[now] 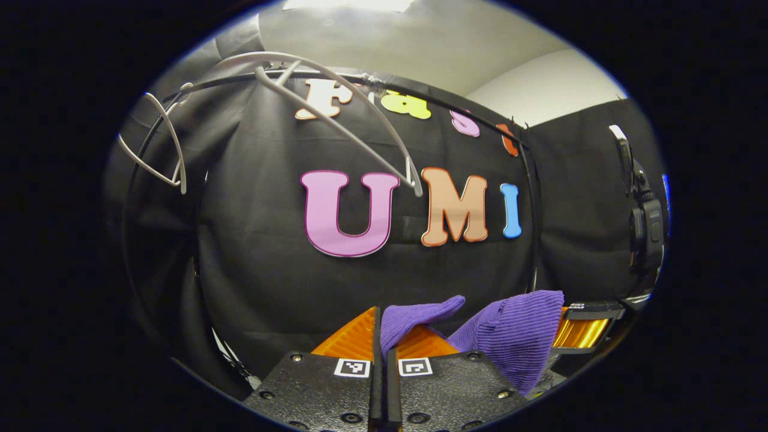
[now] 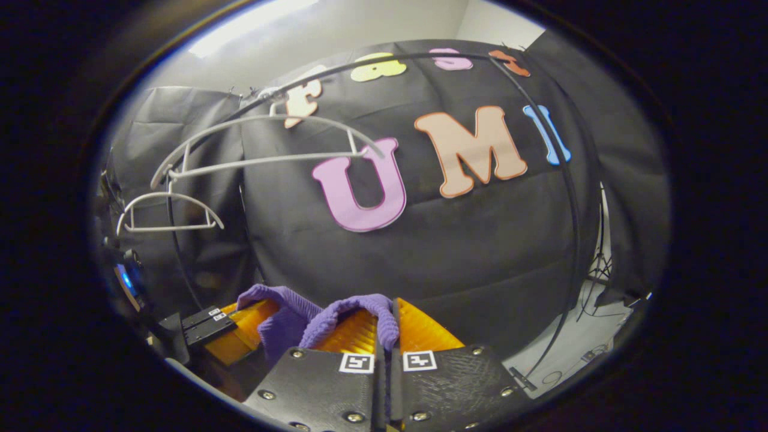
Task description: Grasp the clothes on the hanger with both hands and then place them into the laundry hamper below.
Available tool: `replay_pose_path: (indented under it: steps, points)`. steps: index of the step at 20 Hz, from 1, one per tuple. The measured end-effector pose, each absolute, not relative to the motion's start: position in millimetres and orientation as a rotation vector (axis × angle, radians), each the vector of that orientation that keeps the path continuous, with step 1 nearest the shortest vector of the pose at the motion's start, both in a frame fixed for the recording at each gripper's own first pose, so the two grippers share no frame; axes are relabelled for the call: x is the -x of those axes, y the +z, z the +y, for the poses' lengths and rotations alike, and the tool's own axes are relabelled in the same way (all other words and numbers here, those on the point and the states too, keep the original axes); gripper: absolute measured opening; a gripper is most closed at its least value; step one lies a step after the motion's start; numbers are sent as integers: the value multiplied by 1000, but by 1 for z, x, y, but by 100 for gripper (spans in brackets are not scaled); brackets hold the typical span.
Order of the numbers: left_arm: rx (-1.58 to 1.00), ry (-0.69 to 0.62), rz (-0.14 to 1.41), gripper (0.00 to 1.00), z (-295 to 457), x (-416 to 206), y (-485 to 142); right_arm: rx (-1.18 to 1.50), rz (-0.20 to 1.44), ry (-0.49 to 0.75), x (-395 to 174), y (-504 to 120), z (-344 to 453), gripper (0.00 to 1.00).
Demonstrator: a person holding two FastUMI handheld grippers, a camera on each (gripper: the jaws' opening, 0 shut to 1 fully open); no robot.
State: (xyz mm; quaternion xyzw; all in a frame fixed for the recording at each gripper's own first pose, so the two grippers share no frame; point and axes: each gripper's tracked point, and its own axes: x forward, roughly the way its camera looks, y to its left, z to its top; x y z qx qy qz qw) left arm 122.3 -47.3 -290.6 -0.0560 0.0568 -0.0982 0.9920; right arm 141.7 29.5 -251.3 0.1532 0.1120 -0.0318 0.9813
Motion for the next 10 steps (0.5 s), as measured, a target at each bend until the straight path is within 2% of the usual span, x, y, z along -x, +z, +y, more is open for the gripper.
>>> replay_pose_path:
  steps: [4, 10]
  points:
    - [113, -214, 214, 4, -46, -127, -340, -318, 307, -44, -152, -305, 37, 4]
    - [132, -181, 370, 5, -35, -124, -428, -319, 462, -95, -150, -392, 30, 4]
